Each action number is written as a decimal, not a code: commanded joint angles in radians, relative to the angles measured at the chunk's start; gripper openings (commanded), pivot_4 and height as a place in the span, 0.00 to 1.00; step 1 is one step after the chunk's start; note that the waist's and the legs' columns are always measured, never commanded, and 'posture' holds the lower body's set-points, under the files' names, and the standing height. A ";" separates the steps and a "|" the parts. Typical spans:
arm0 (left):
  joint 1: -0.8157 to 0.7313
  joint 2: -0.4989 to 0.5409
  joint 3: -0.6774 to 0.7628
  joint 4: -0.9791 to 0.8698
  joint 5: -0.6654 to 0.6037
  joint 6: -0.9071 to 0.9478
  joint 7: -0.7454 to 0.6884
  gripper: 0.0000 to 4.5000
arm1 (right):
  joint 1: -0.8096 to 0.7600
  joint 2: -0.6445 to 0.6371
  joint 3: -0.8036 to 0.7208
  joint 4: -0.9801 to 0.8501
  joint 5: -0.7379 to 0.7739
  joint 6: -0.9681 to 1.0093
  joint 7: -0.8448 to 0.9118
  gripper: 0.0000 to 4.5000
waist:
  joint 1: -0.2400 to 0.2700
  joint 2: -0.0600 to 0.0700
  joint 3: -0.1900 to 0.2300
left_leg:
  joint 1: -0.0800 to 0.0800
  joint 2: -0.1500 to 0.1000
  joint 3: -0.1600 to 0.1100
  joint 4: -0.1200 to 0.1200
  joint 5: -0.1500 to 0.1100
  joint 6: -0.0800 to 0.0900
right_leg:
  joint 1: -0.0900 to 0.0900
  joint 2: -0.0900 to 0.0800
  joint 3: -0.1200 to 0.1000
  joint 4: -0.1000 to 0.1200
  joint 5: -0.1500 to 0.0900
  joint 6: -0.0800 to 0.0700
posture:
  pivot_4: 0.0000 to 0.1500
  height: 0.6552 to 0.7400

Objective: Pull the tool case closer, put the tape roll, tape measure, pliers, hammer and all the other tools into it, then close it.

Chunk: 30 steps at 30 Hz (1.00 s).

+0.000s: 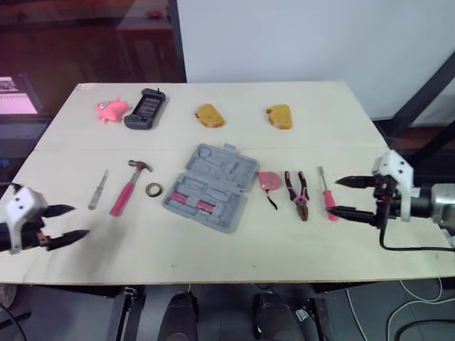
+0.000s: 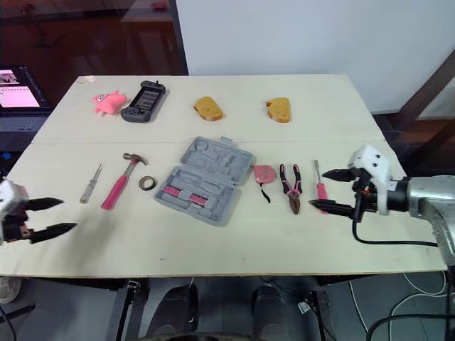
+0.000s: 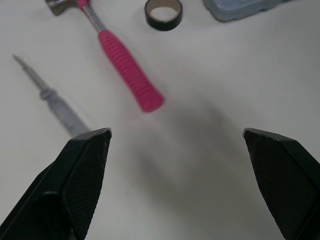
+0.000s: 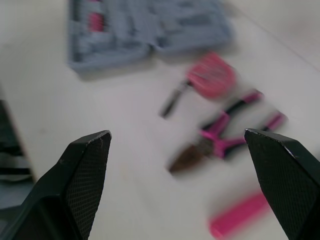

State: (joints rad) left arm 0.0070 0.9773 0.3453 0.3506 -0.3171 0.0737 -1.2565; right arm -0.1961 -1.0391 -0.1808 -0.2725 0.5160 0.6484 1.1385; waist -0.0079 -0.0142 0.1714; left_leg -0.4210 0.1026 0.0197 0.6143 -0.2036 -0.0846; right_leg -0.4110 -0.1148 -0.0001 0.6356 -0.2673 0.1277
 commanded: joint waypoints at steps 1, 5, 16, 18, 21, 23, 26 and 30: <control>0.043 -0.033 0.007 -0.208 -0.020 0.100 0.105 0.99 | -0.029 0.014 0.061 -0.128 0.005 0.044 -0.052 1.00 | 0.004 -0.002 0.000 | -0.001 0.000 0.000 0.000 0.000 0.000 | 0.000 0.000 0.000 0.000 0.000 0.000 | 1.00 0.77; 0.029 -0.086 -0.031 -0.344 -0.026 0.206 0.186 0.99 | -0.080 0.066 0.175 -0.215 -0.021 0.090 -0.130 1.00 | 0.007 -0.003 -0.001 | -0.001 0.000 0.000 0.001 0.000 0.000 | 0.000 0.000 0.000 0.000 0.000 0.000 | 1.00 0.77; -0.273 -0.065 -0.158 -0.100 0.066 0.038 0.132 0.22 | -0.188 0.171 0.355 -0.095 -0.178 0.062 -0.241 0.33 | 0.021 -0.003 0.000 | -0.001 0.000 0.000 0.001 0.000 0.000 | -0.001 0.000 0.000 -0.001 0.000 0.000 | 1.00 0.77; -0.398 -0.084 -0.219 0.033 0.125 -0.062 0.122 0.00 | -0.212 0.188 0.396 -0.050 -0.231 0.025 -0.249 0.11 | 0.023 -0.004 0.000 | -0.001 -0.001 0.000 0.001 0.000 0.000 | 0.000 0.000 -0.001 -0.001 0.000 0.000 | 1.00 0.77; -0.548 -0.118 -0.294 0.218 0.191 -0.173 0.106 0.00 | -0.238 0.211 0.431 0.011 -0.290 -0.026 -0.259 0.01 | 0.022 -0.004 -0.001 | -0.003 -0.001 0.000 0.002 0.000 0.000 | -0.001 0.000 -0.001 -0.002 0.002 0.003 | 1.00 0.77; -0.638 -0.144 -0.339 0.341 0.236 -0.240 0.097 0.00 | -0.256 0.232 0.440 0.053 -0.315 -0.043 -0.269 0.01 | 0.022 -0.004 -0.001 | -0.003 -0.001 0.000 0.002 0.000 0.000 | -0.001 0.000 -0.001 -0.002 0.004 0.006 | 1.00 0.77; -0.755 -0.193 -0.395 0.521 0.302 -0.325 0.106 0.00 | -0.281 0.262 0.461 0.122 -0.362 -0.081 -0.279 0.01 | 0.020 -0.004 -0.001 | -0.004 -0.001 0.000 0.002 0.000 0.000 | -0.002 0.000 -0.001 -0.002 0.004 0.007 | 1.00 0.77; -0.892 -0.279 -0.455 0.751 0.389 -0.400 0.171 0.00 | -0.319 0.317 0.495 0.223 -0.419 -0.129 -0.285 0.01 | 0.021 -0.004 -0.001 | -0.004 -0.001 0.000 0.003 0.000 0.000 | -0.002 0.001 -0.001 -0.001 0.005 0.007 | 1.00 0.77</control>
State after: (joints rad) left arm -0.8520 0.6980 -0.1039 1.0444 0.0409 -0.2873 -1.1086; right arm -0.4908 -0.7313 0.3126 -0.0640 0.1200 0.5486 0.8577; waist 0.0133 -0.0181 0.1708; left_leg -0.4255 0.1017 0.0194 0.6174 -0.2032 -0.0842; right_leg -0.4126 -0.1142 -0.0014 0.6338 -0.2627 0.1351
